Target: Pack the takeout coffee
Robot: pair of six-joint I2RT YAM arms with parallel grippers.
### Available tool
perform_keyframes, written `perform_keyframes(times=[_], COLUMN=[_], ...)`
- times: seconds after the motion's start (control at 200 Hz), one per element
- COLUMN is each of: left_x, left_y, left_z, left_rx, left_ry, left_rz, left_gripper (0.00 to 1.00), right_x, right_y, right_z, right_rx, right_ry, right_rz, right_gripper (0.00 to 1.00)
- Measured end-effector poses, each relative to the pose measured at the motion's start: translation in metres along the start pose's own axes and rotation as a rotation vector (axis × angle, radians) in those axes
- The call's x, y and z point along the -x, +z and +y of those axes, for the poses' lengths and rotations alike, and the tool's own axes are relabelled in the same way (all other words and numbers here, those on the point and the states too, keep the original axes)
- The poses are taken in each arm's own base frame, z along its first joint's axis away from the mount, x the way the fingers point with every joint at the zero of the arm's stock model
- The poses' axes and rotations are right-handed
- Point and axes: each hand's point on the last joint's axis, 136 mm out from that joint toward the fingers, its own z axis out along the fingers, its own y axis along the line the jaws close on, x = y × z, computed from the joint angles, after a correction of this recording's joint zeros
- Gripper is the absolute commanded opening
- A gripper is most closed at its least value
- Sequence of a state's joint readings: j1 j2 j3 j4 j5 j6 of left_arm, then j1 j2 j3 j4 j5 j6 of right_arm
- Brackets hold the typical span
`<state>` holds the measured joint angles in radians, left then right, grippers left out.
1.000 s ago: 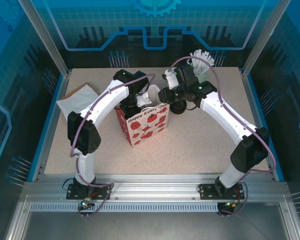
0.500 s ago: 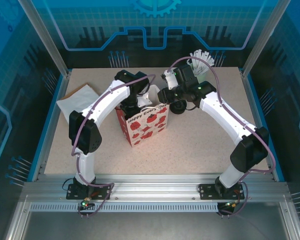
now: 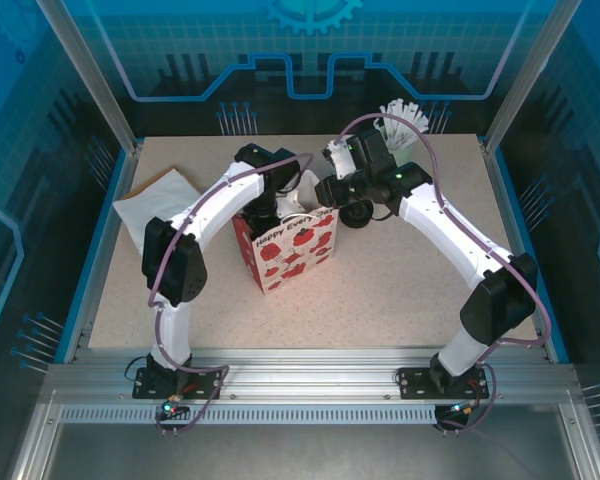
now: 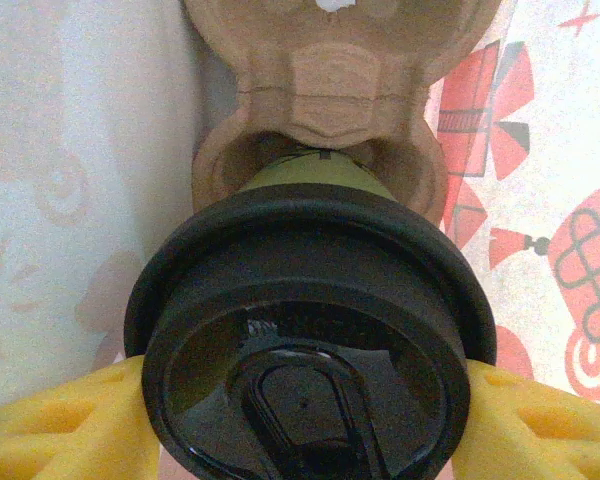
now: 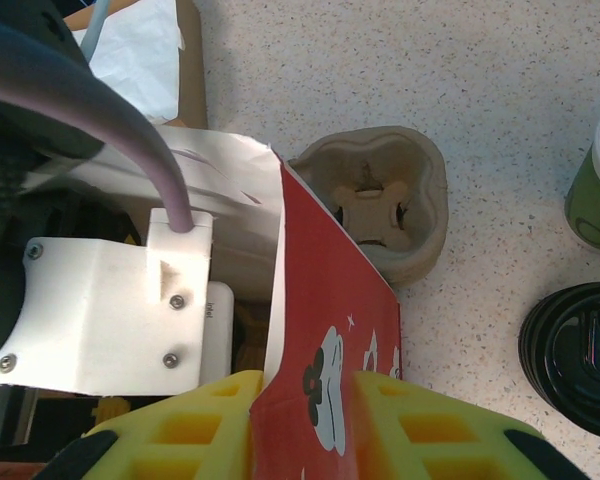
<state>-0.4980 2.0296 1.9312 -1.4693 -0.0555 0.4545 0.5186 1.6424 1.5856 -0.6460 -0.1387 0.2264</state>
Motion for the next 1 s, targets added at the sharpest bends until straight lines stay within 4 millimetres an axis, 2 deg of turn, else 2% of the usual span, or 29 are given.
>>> perform_keyframes(times=[1.0], left_x=[0.003], left_y=[0.014], left_z=[0.001], left_rx=[-0.007], left_ry=[-0.003], left_rz=[0.008], left_gripper=[0.48], right_x=[-0.001], right_y=[0.003], right_z=[0.002], right_rx=[0.004], right_ry=[-0.004], right_rz=[0.006], right_gripper=[0.29])
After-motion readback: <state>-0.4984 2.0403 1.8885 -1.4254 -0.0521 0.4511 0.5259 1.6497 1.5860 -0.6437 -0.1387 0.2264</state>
